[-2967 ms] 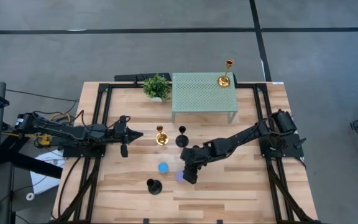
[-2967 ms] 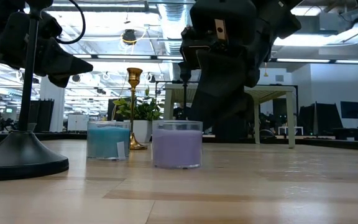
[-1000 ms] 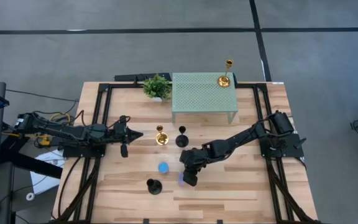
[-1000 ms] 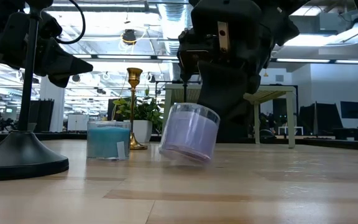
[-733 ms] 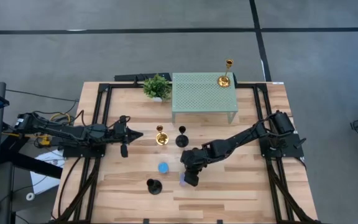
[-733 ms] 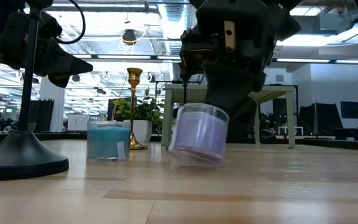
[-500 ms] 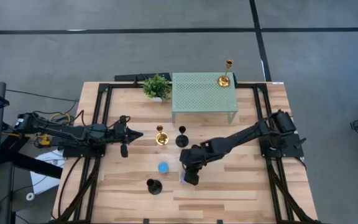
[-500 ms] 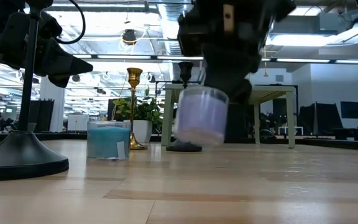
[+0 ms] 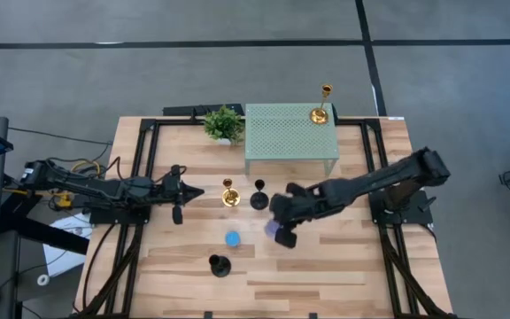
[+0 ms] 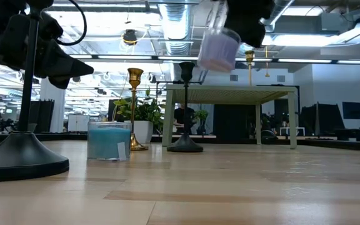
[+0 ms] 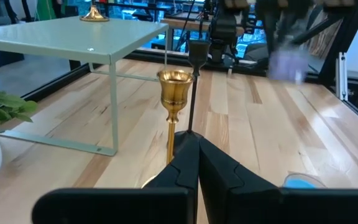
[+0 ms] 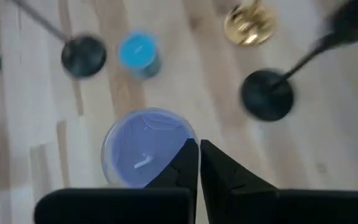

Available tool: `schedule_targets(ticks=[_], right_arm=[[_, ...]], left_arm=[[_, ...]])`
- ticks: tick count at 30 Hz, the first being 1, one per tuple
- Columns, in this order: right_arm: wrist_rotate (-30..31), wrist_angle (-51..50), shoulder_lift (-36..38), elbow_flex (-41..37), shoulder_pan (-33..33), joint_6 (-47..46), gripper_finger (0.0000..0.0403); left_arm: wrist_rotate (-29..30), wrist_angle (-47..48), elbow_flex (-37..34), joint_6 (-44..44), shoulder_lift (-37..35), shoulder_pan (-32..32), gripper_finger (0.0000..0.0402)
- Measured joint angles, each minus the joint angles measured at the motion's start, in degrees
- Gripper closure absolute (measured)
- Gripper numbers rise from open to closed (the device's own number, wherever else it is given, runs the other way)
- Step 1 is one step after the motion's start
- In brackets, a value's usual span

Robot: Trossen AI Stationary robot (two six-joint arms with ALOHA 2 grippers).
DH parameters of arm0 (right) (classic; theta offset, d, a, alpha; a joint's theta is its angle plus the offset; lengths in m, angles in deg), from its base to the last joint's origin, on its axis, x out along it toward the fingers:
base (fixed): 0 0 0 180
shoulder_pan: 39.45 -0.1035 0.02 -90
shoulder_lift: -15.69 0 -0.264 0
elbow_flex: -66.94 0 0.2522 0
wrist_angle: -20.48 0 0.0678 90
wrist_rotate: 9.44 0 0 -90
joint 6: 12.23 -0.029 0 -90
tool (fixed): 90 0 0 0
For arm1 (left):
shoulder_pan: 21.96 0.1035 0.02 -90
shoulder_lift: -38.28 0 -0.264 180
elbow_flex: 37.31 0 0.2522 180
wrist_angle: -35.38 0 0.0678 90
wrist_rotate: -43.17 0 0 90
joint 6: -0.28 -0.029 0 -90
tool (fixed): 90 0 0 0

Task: Pick & Place candle stick holders
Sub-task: Put the violet scented candle on the shelf

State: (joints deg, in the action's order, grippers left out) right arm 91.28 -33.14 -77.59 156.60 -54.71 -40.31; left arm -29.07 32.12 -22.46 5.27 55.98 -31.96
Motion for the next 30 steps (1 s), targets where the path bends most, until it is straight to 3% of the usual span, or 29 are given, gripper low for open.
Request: schedule_targets(ticks=[6, 11, 22, 30], right_arm=[[0.08, -2.34, 4.88, 1.41, 5.38, 4.11, 0.0403], [0.08, -10.32, 4.70, 8.95, 12.06, 8.38, 0.0403], [-0.14, -24.29, -1.91, 31.13, 25.53, 18.30, 0.0403], [-0.35, -28.13, -7.94, 38.95, 35.91, 21.73, 0.0403]], left_arm=[[0.10, -0.17, 0.00, 0.00, 1.26, 0.00, 0.0394], [0.19, -0.45, -0.01, 0.00, 1.64, 0.00, 0.0394], [0.22, -1.09, 0.00, 0.00, 2.56, -0.02, 0.0394], [0.67, -1.83, 0.00, 0.00, 3.45, 0.00, 0.0394]])
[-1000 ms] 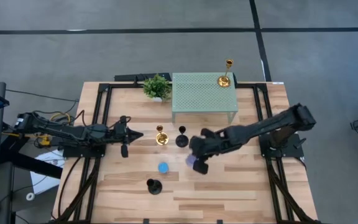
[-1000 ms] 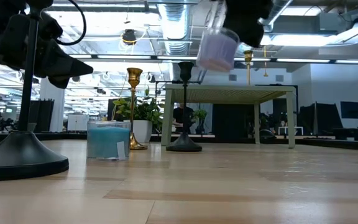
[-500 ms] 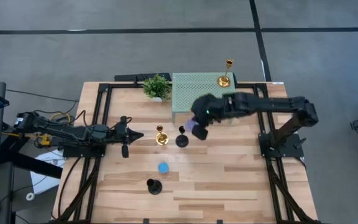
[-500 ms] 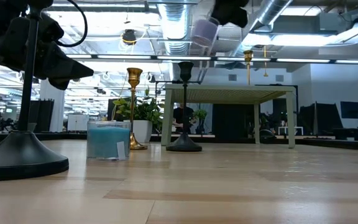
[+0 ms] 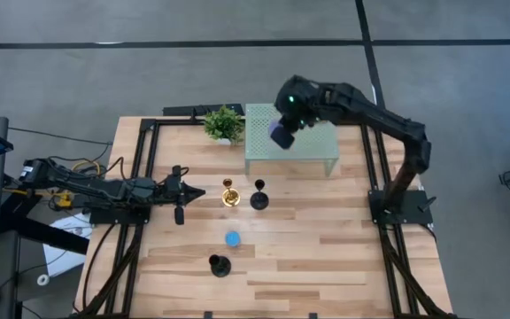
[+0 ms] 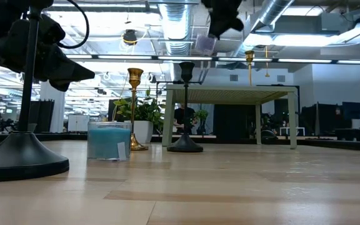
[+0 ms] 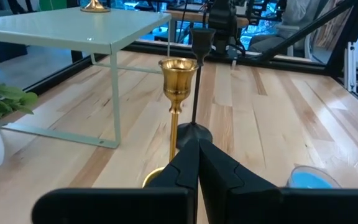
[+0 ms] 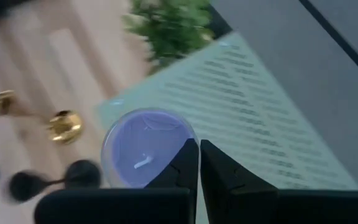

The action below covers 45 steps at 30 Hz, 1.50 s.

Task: Pick & Place candle stick holders
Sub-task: Put the violet scented candle on the shelf

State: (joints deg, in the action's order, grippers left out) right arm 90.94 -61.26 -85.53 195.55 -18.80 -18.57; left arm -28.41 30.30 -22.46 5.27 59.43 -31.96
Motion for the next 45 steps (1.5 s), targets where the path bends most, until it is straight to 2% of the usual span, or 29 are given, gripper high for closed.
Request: schedule_targets(ticks=[4, 10, 14, 26, 32, 45], right_arm=[[-0.37, -0.82, -3.09, 0.80, 4.48, 0.97, 0.0403], [-5.88, -1.39, -6.67, 0.85, 9.92, 2.18, 0.0403], [-6.05, -1.90, -7.05, 0.85, 12.22, 2.44, 0.0403], [-10.64, -1.87, -6.73, 2.29, 11.32, 11.80, 0.0403], [-12.07, -3.33, -6.81, 2.71, 10.17, 23.96, 0.0403], [-11.64, -3.37, -6.83, 2.71, 16.80, 35.19, 0.0403]], left_arm=[[0.01, -0.28, 0.00, 0.00, -0.01, 0.00, 0.0394], [0.01, -0.53, 0.00, 0.00, -0.03, 0.00, 0.0394], [0.01, -0.58, 0.00, 0.00, -0.03, -0.01, 0.0394], [0.01, -0.75, 0.00, 0.00, -0.03, 0.00, 0.0394], [0.01, -0.75, 0.00, 0.00, -0.03, -0.01, 0.0394], [0.01, -0.77, 0.00, 0.00, -0.03, -0.02, 0.0394]])
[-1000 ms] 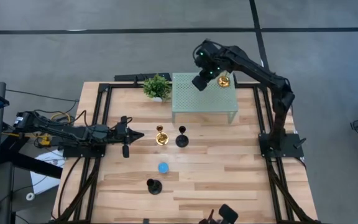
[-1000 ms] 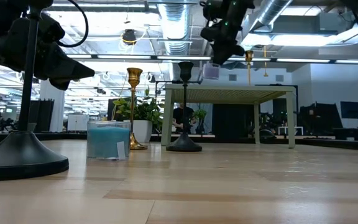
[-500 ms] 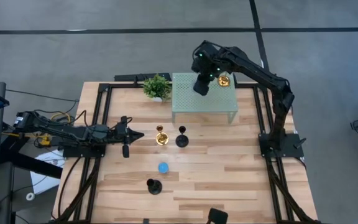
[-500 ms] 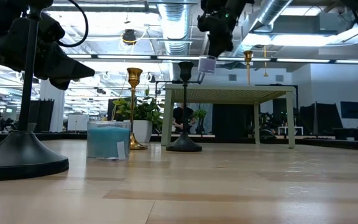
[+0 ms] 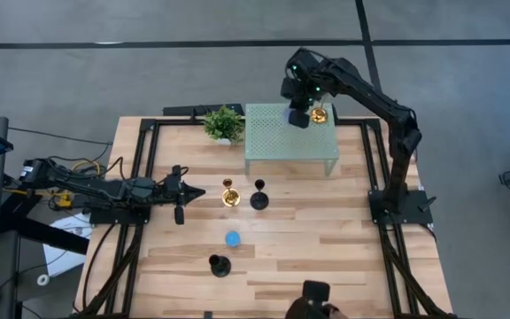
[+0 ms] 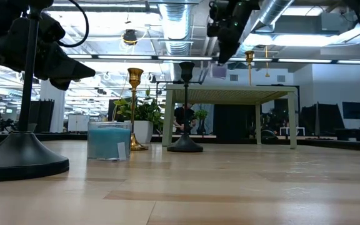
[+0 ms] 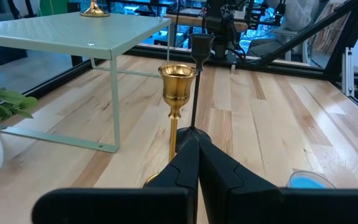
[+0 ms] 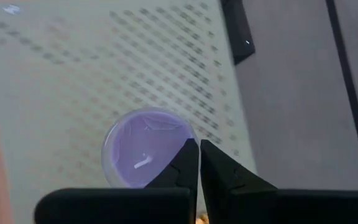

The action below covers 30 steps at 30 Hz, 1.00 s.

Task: Pick & Place candle stick holders
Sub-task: Put the violet scented candle on the shelf

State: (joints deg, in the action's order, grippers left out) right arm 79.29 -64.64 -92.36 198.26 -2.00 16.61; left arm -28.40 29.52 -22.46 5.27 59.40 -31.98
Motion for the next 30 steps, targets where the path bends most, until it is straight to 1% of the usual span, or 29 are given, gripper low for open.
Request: schedule_targets(ticks=[5, 8, 14, 21, 30], right_arm=[[-0.28, -0.26, -1.62, -0.09, 1.69, 1.03, 0.0403], [-0.56, 0.23, -3.19, 0.12, 1.45, 1.27, 0.0403], [1.45, 0.02, -5.68, 0.02, 1.40, 2.92, 0.0403], [1.64, 2.22, -5.54, 0.02, 2.28, 3.05, 0.0403], [1.49, 1.39, -5.66, 0.02, 3.30, 2.81, 0.0403]], left_arm=[[0.00, 0.00, 0.00, 0.00, 0.00, 0.01, 0.0394], [0.00, 0.00, 0.00, 0.00, 0.00, 0.00, 0.0394], [0.20, 0.02, 0.00, -0.25, 0.02, 0.02, 0.0394], [0.46, 0.02, 0.00, -0.25, 0.02, 0.02, 0.0394], [0.44, 0.02, 0.00, -0.24, 0.02, 0.01, 0.0394]])
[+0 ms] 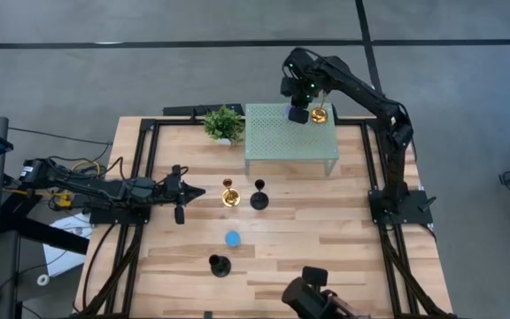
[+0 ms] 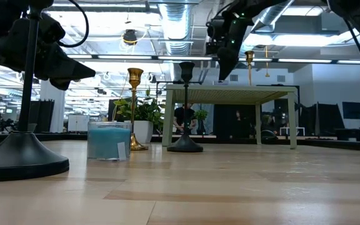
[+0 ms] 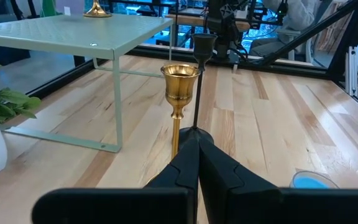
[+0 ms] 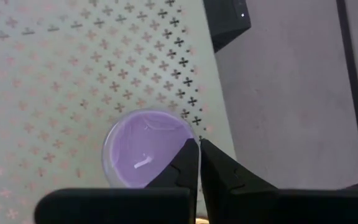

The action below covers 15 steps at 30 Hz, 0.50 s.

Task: Pick & Place candle stick holders
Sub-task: Put the violet scented candle on the shelf

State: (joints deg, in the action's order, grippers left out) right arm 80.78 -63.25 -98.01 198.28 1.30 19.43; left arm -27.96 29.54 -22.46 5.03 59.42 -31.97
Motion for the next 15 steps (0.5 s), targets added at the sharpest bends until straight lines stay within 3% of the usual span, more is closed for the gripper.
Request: schedule_targets(ticks=[15], right_arm=[[-0.24, -1.27, 0.00, 0.00, -0.22, -0.85, 0.0403]], left_arm=[[0.00, 0.02, 0.00, 0.00, 0.00, 0.01, 0.0394]])
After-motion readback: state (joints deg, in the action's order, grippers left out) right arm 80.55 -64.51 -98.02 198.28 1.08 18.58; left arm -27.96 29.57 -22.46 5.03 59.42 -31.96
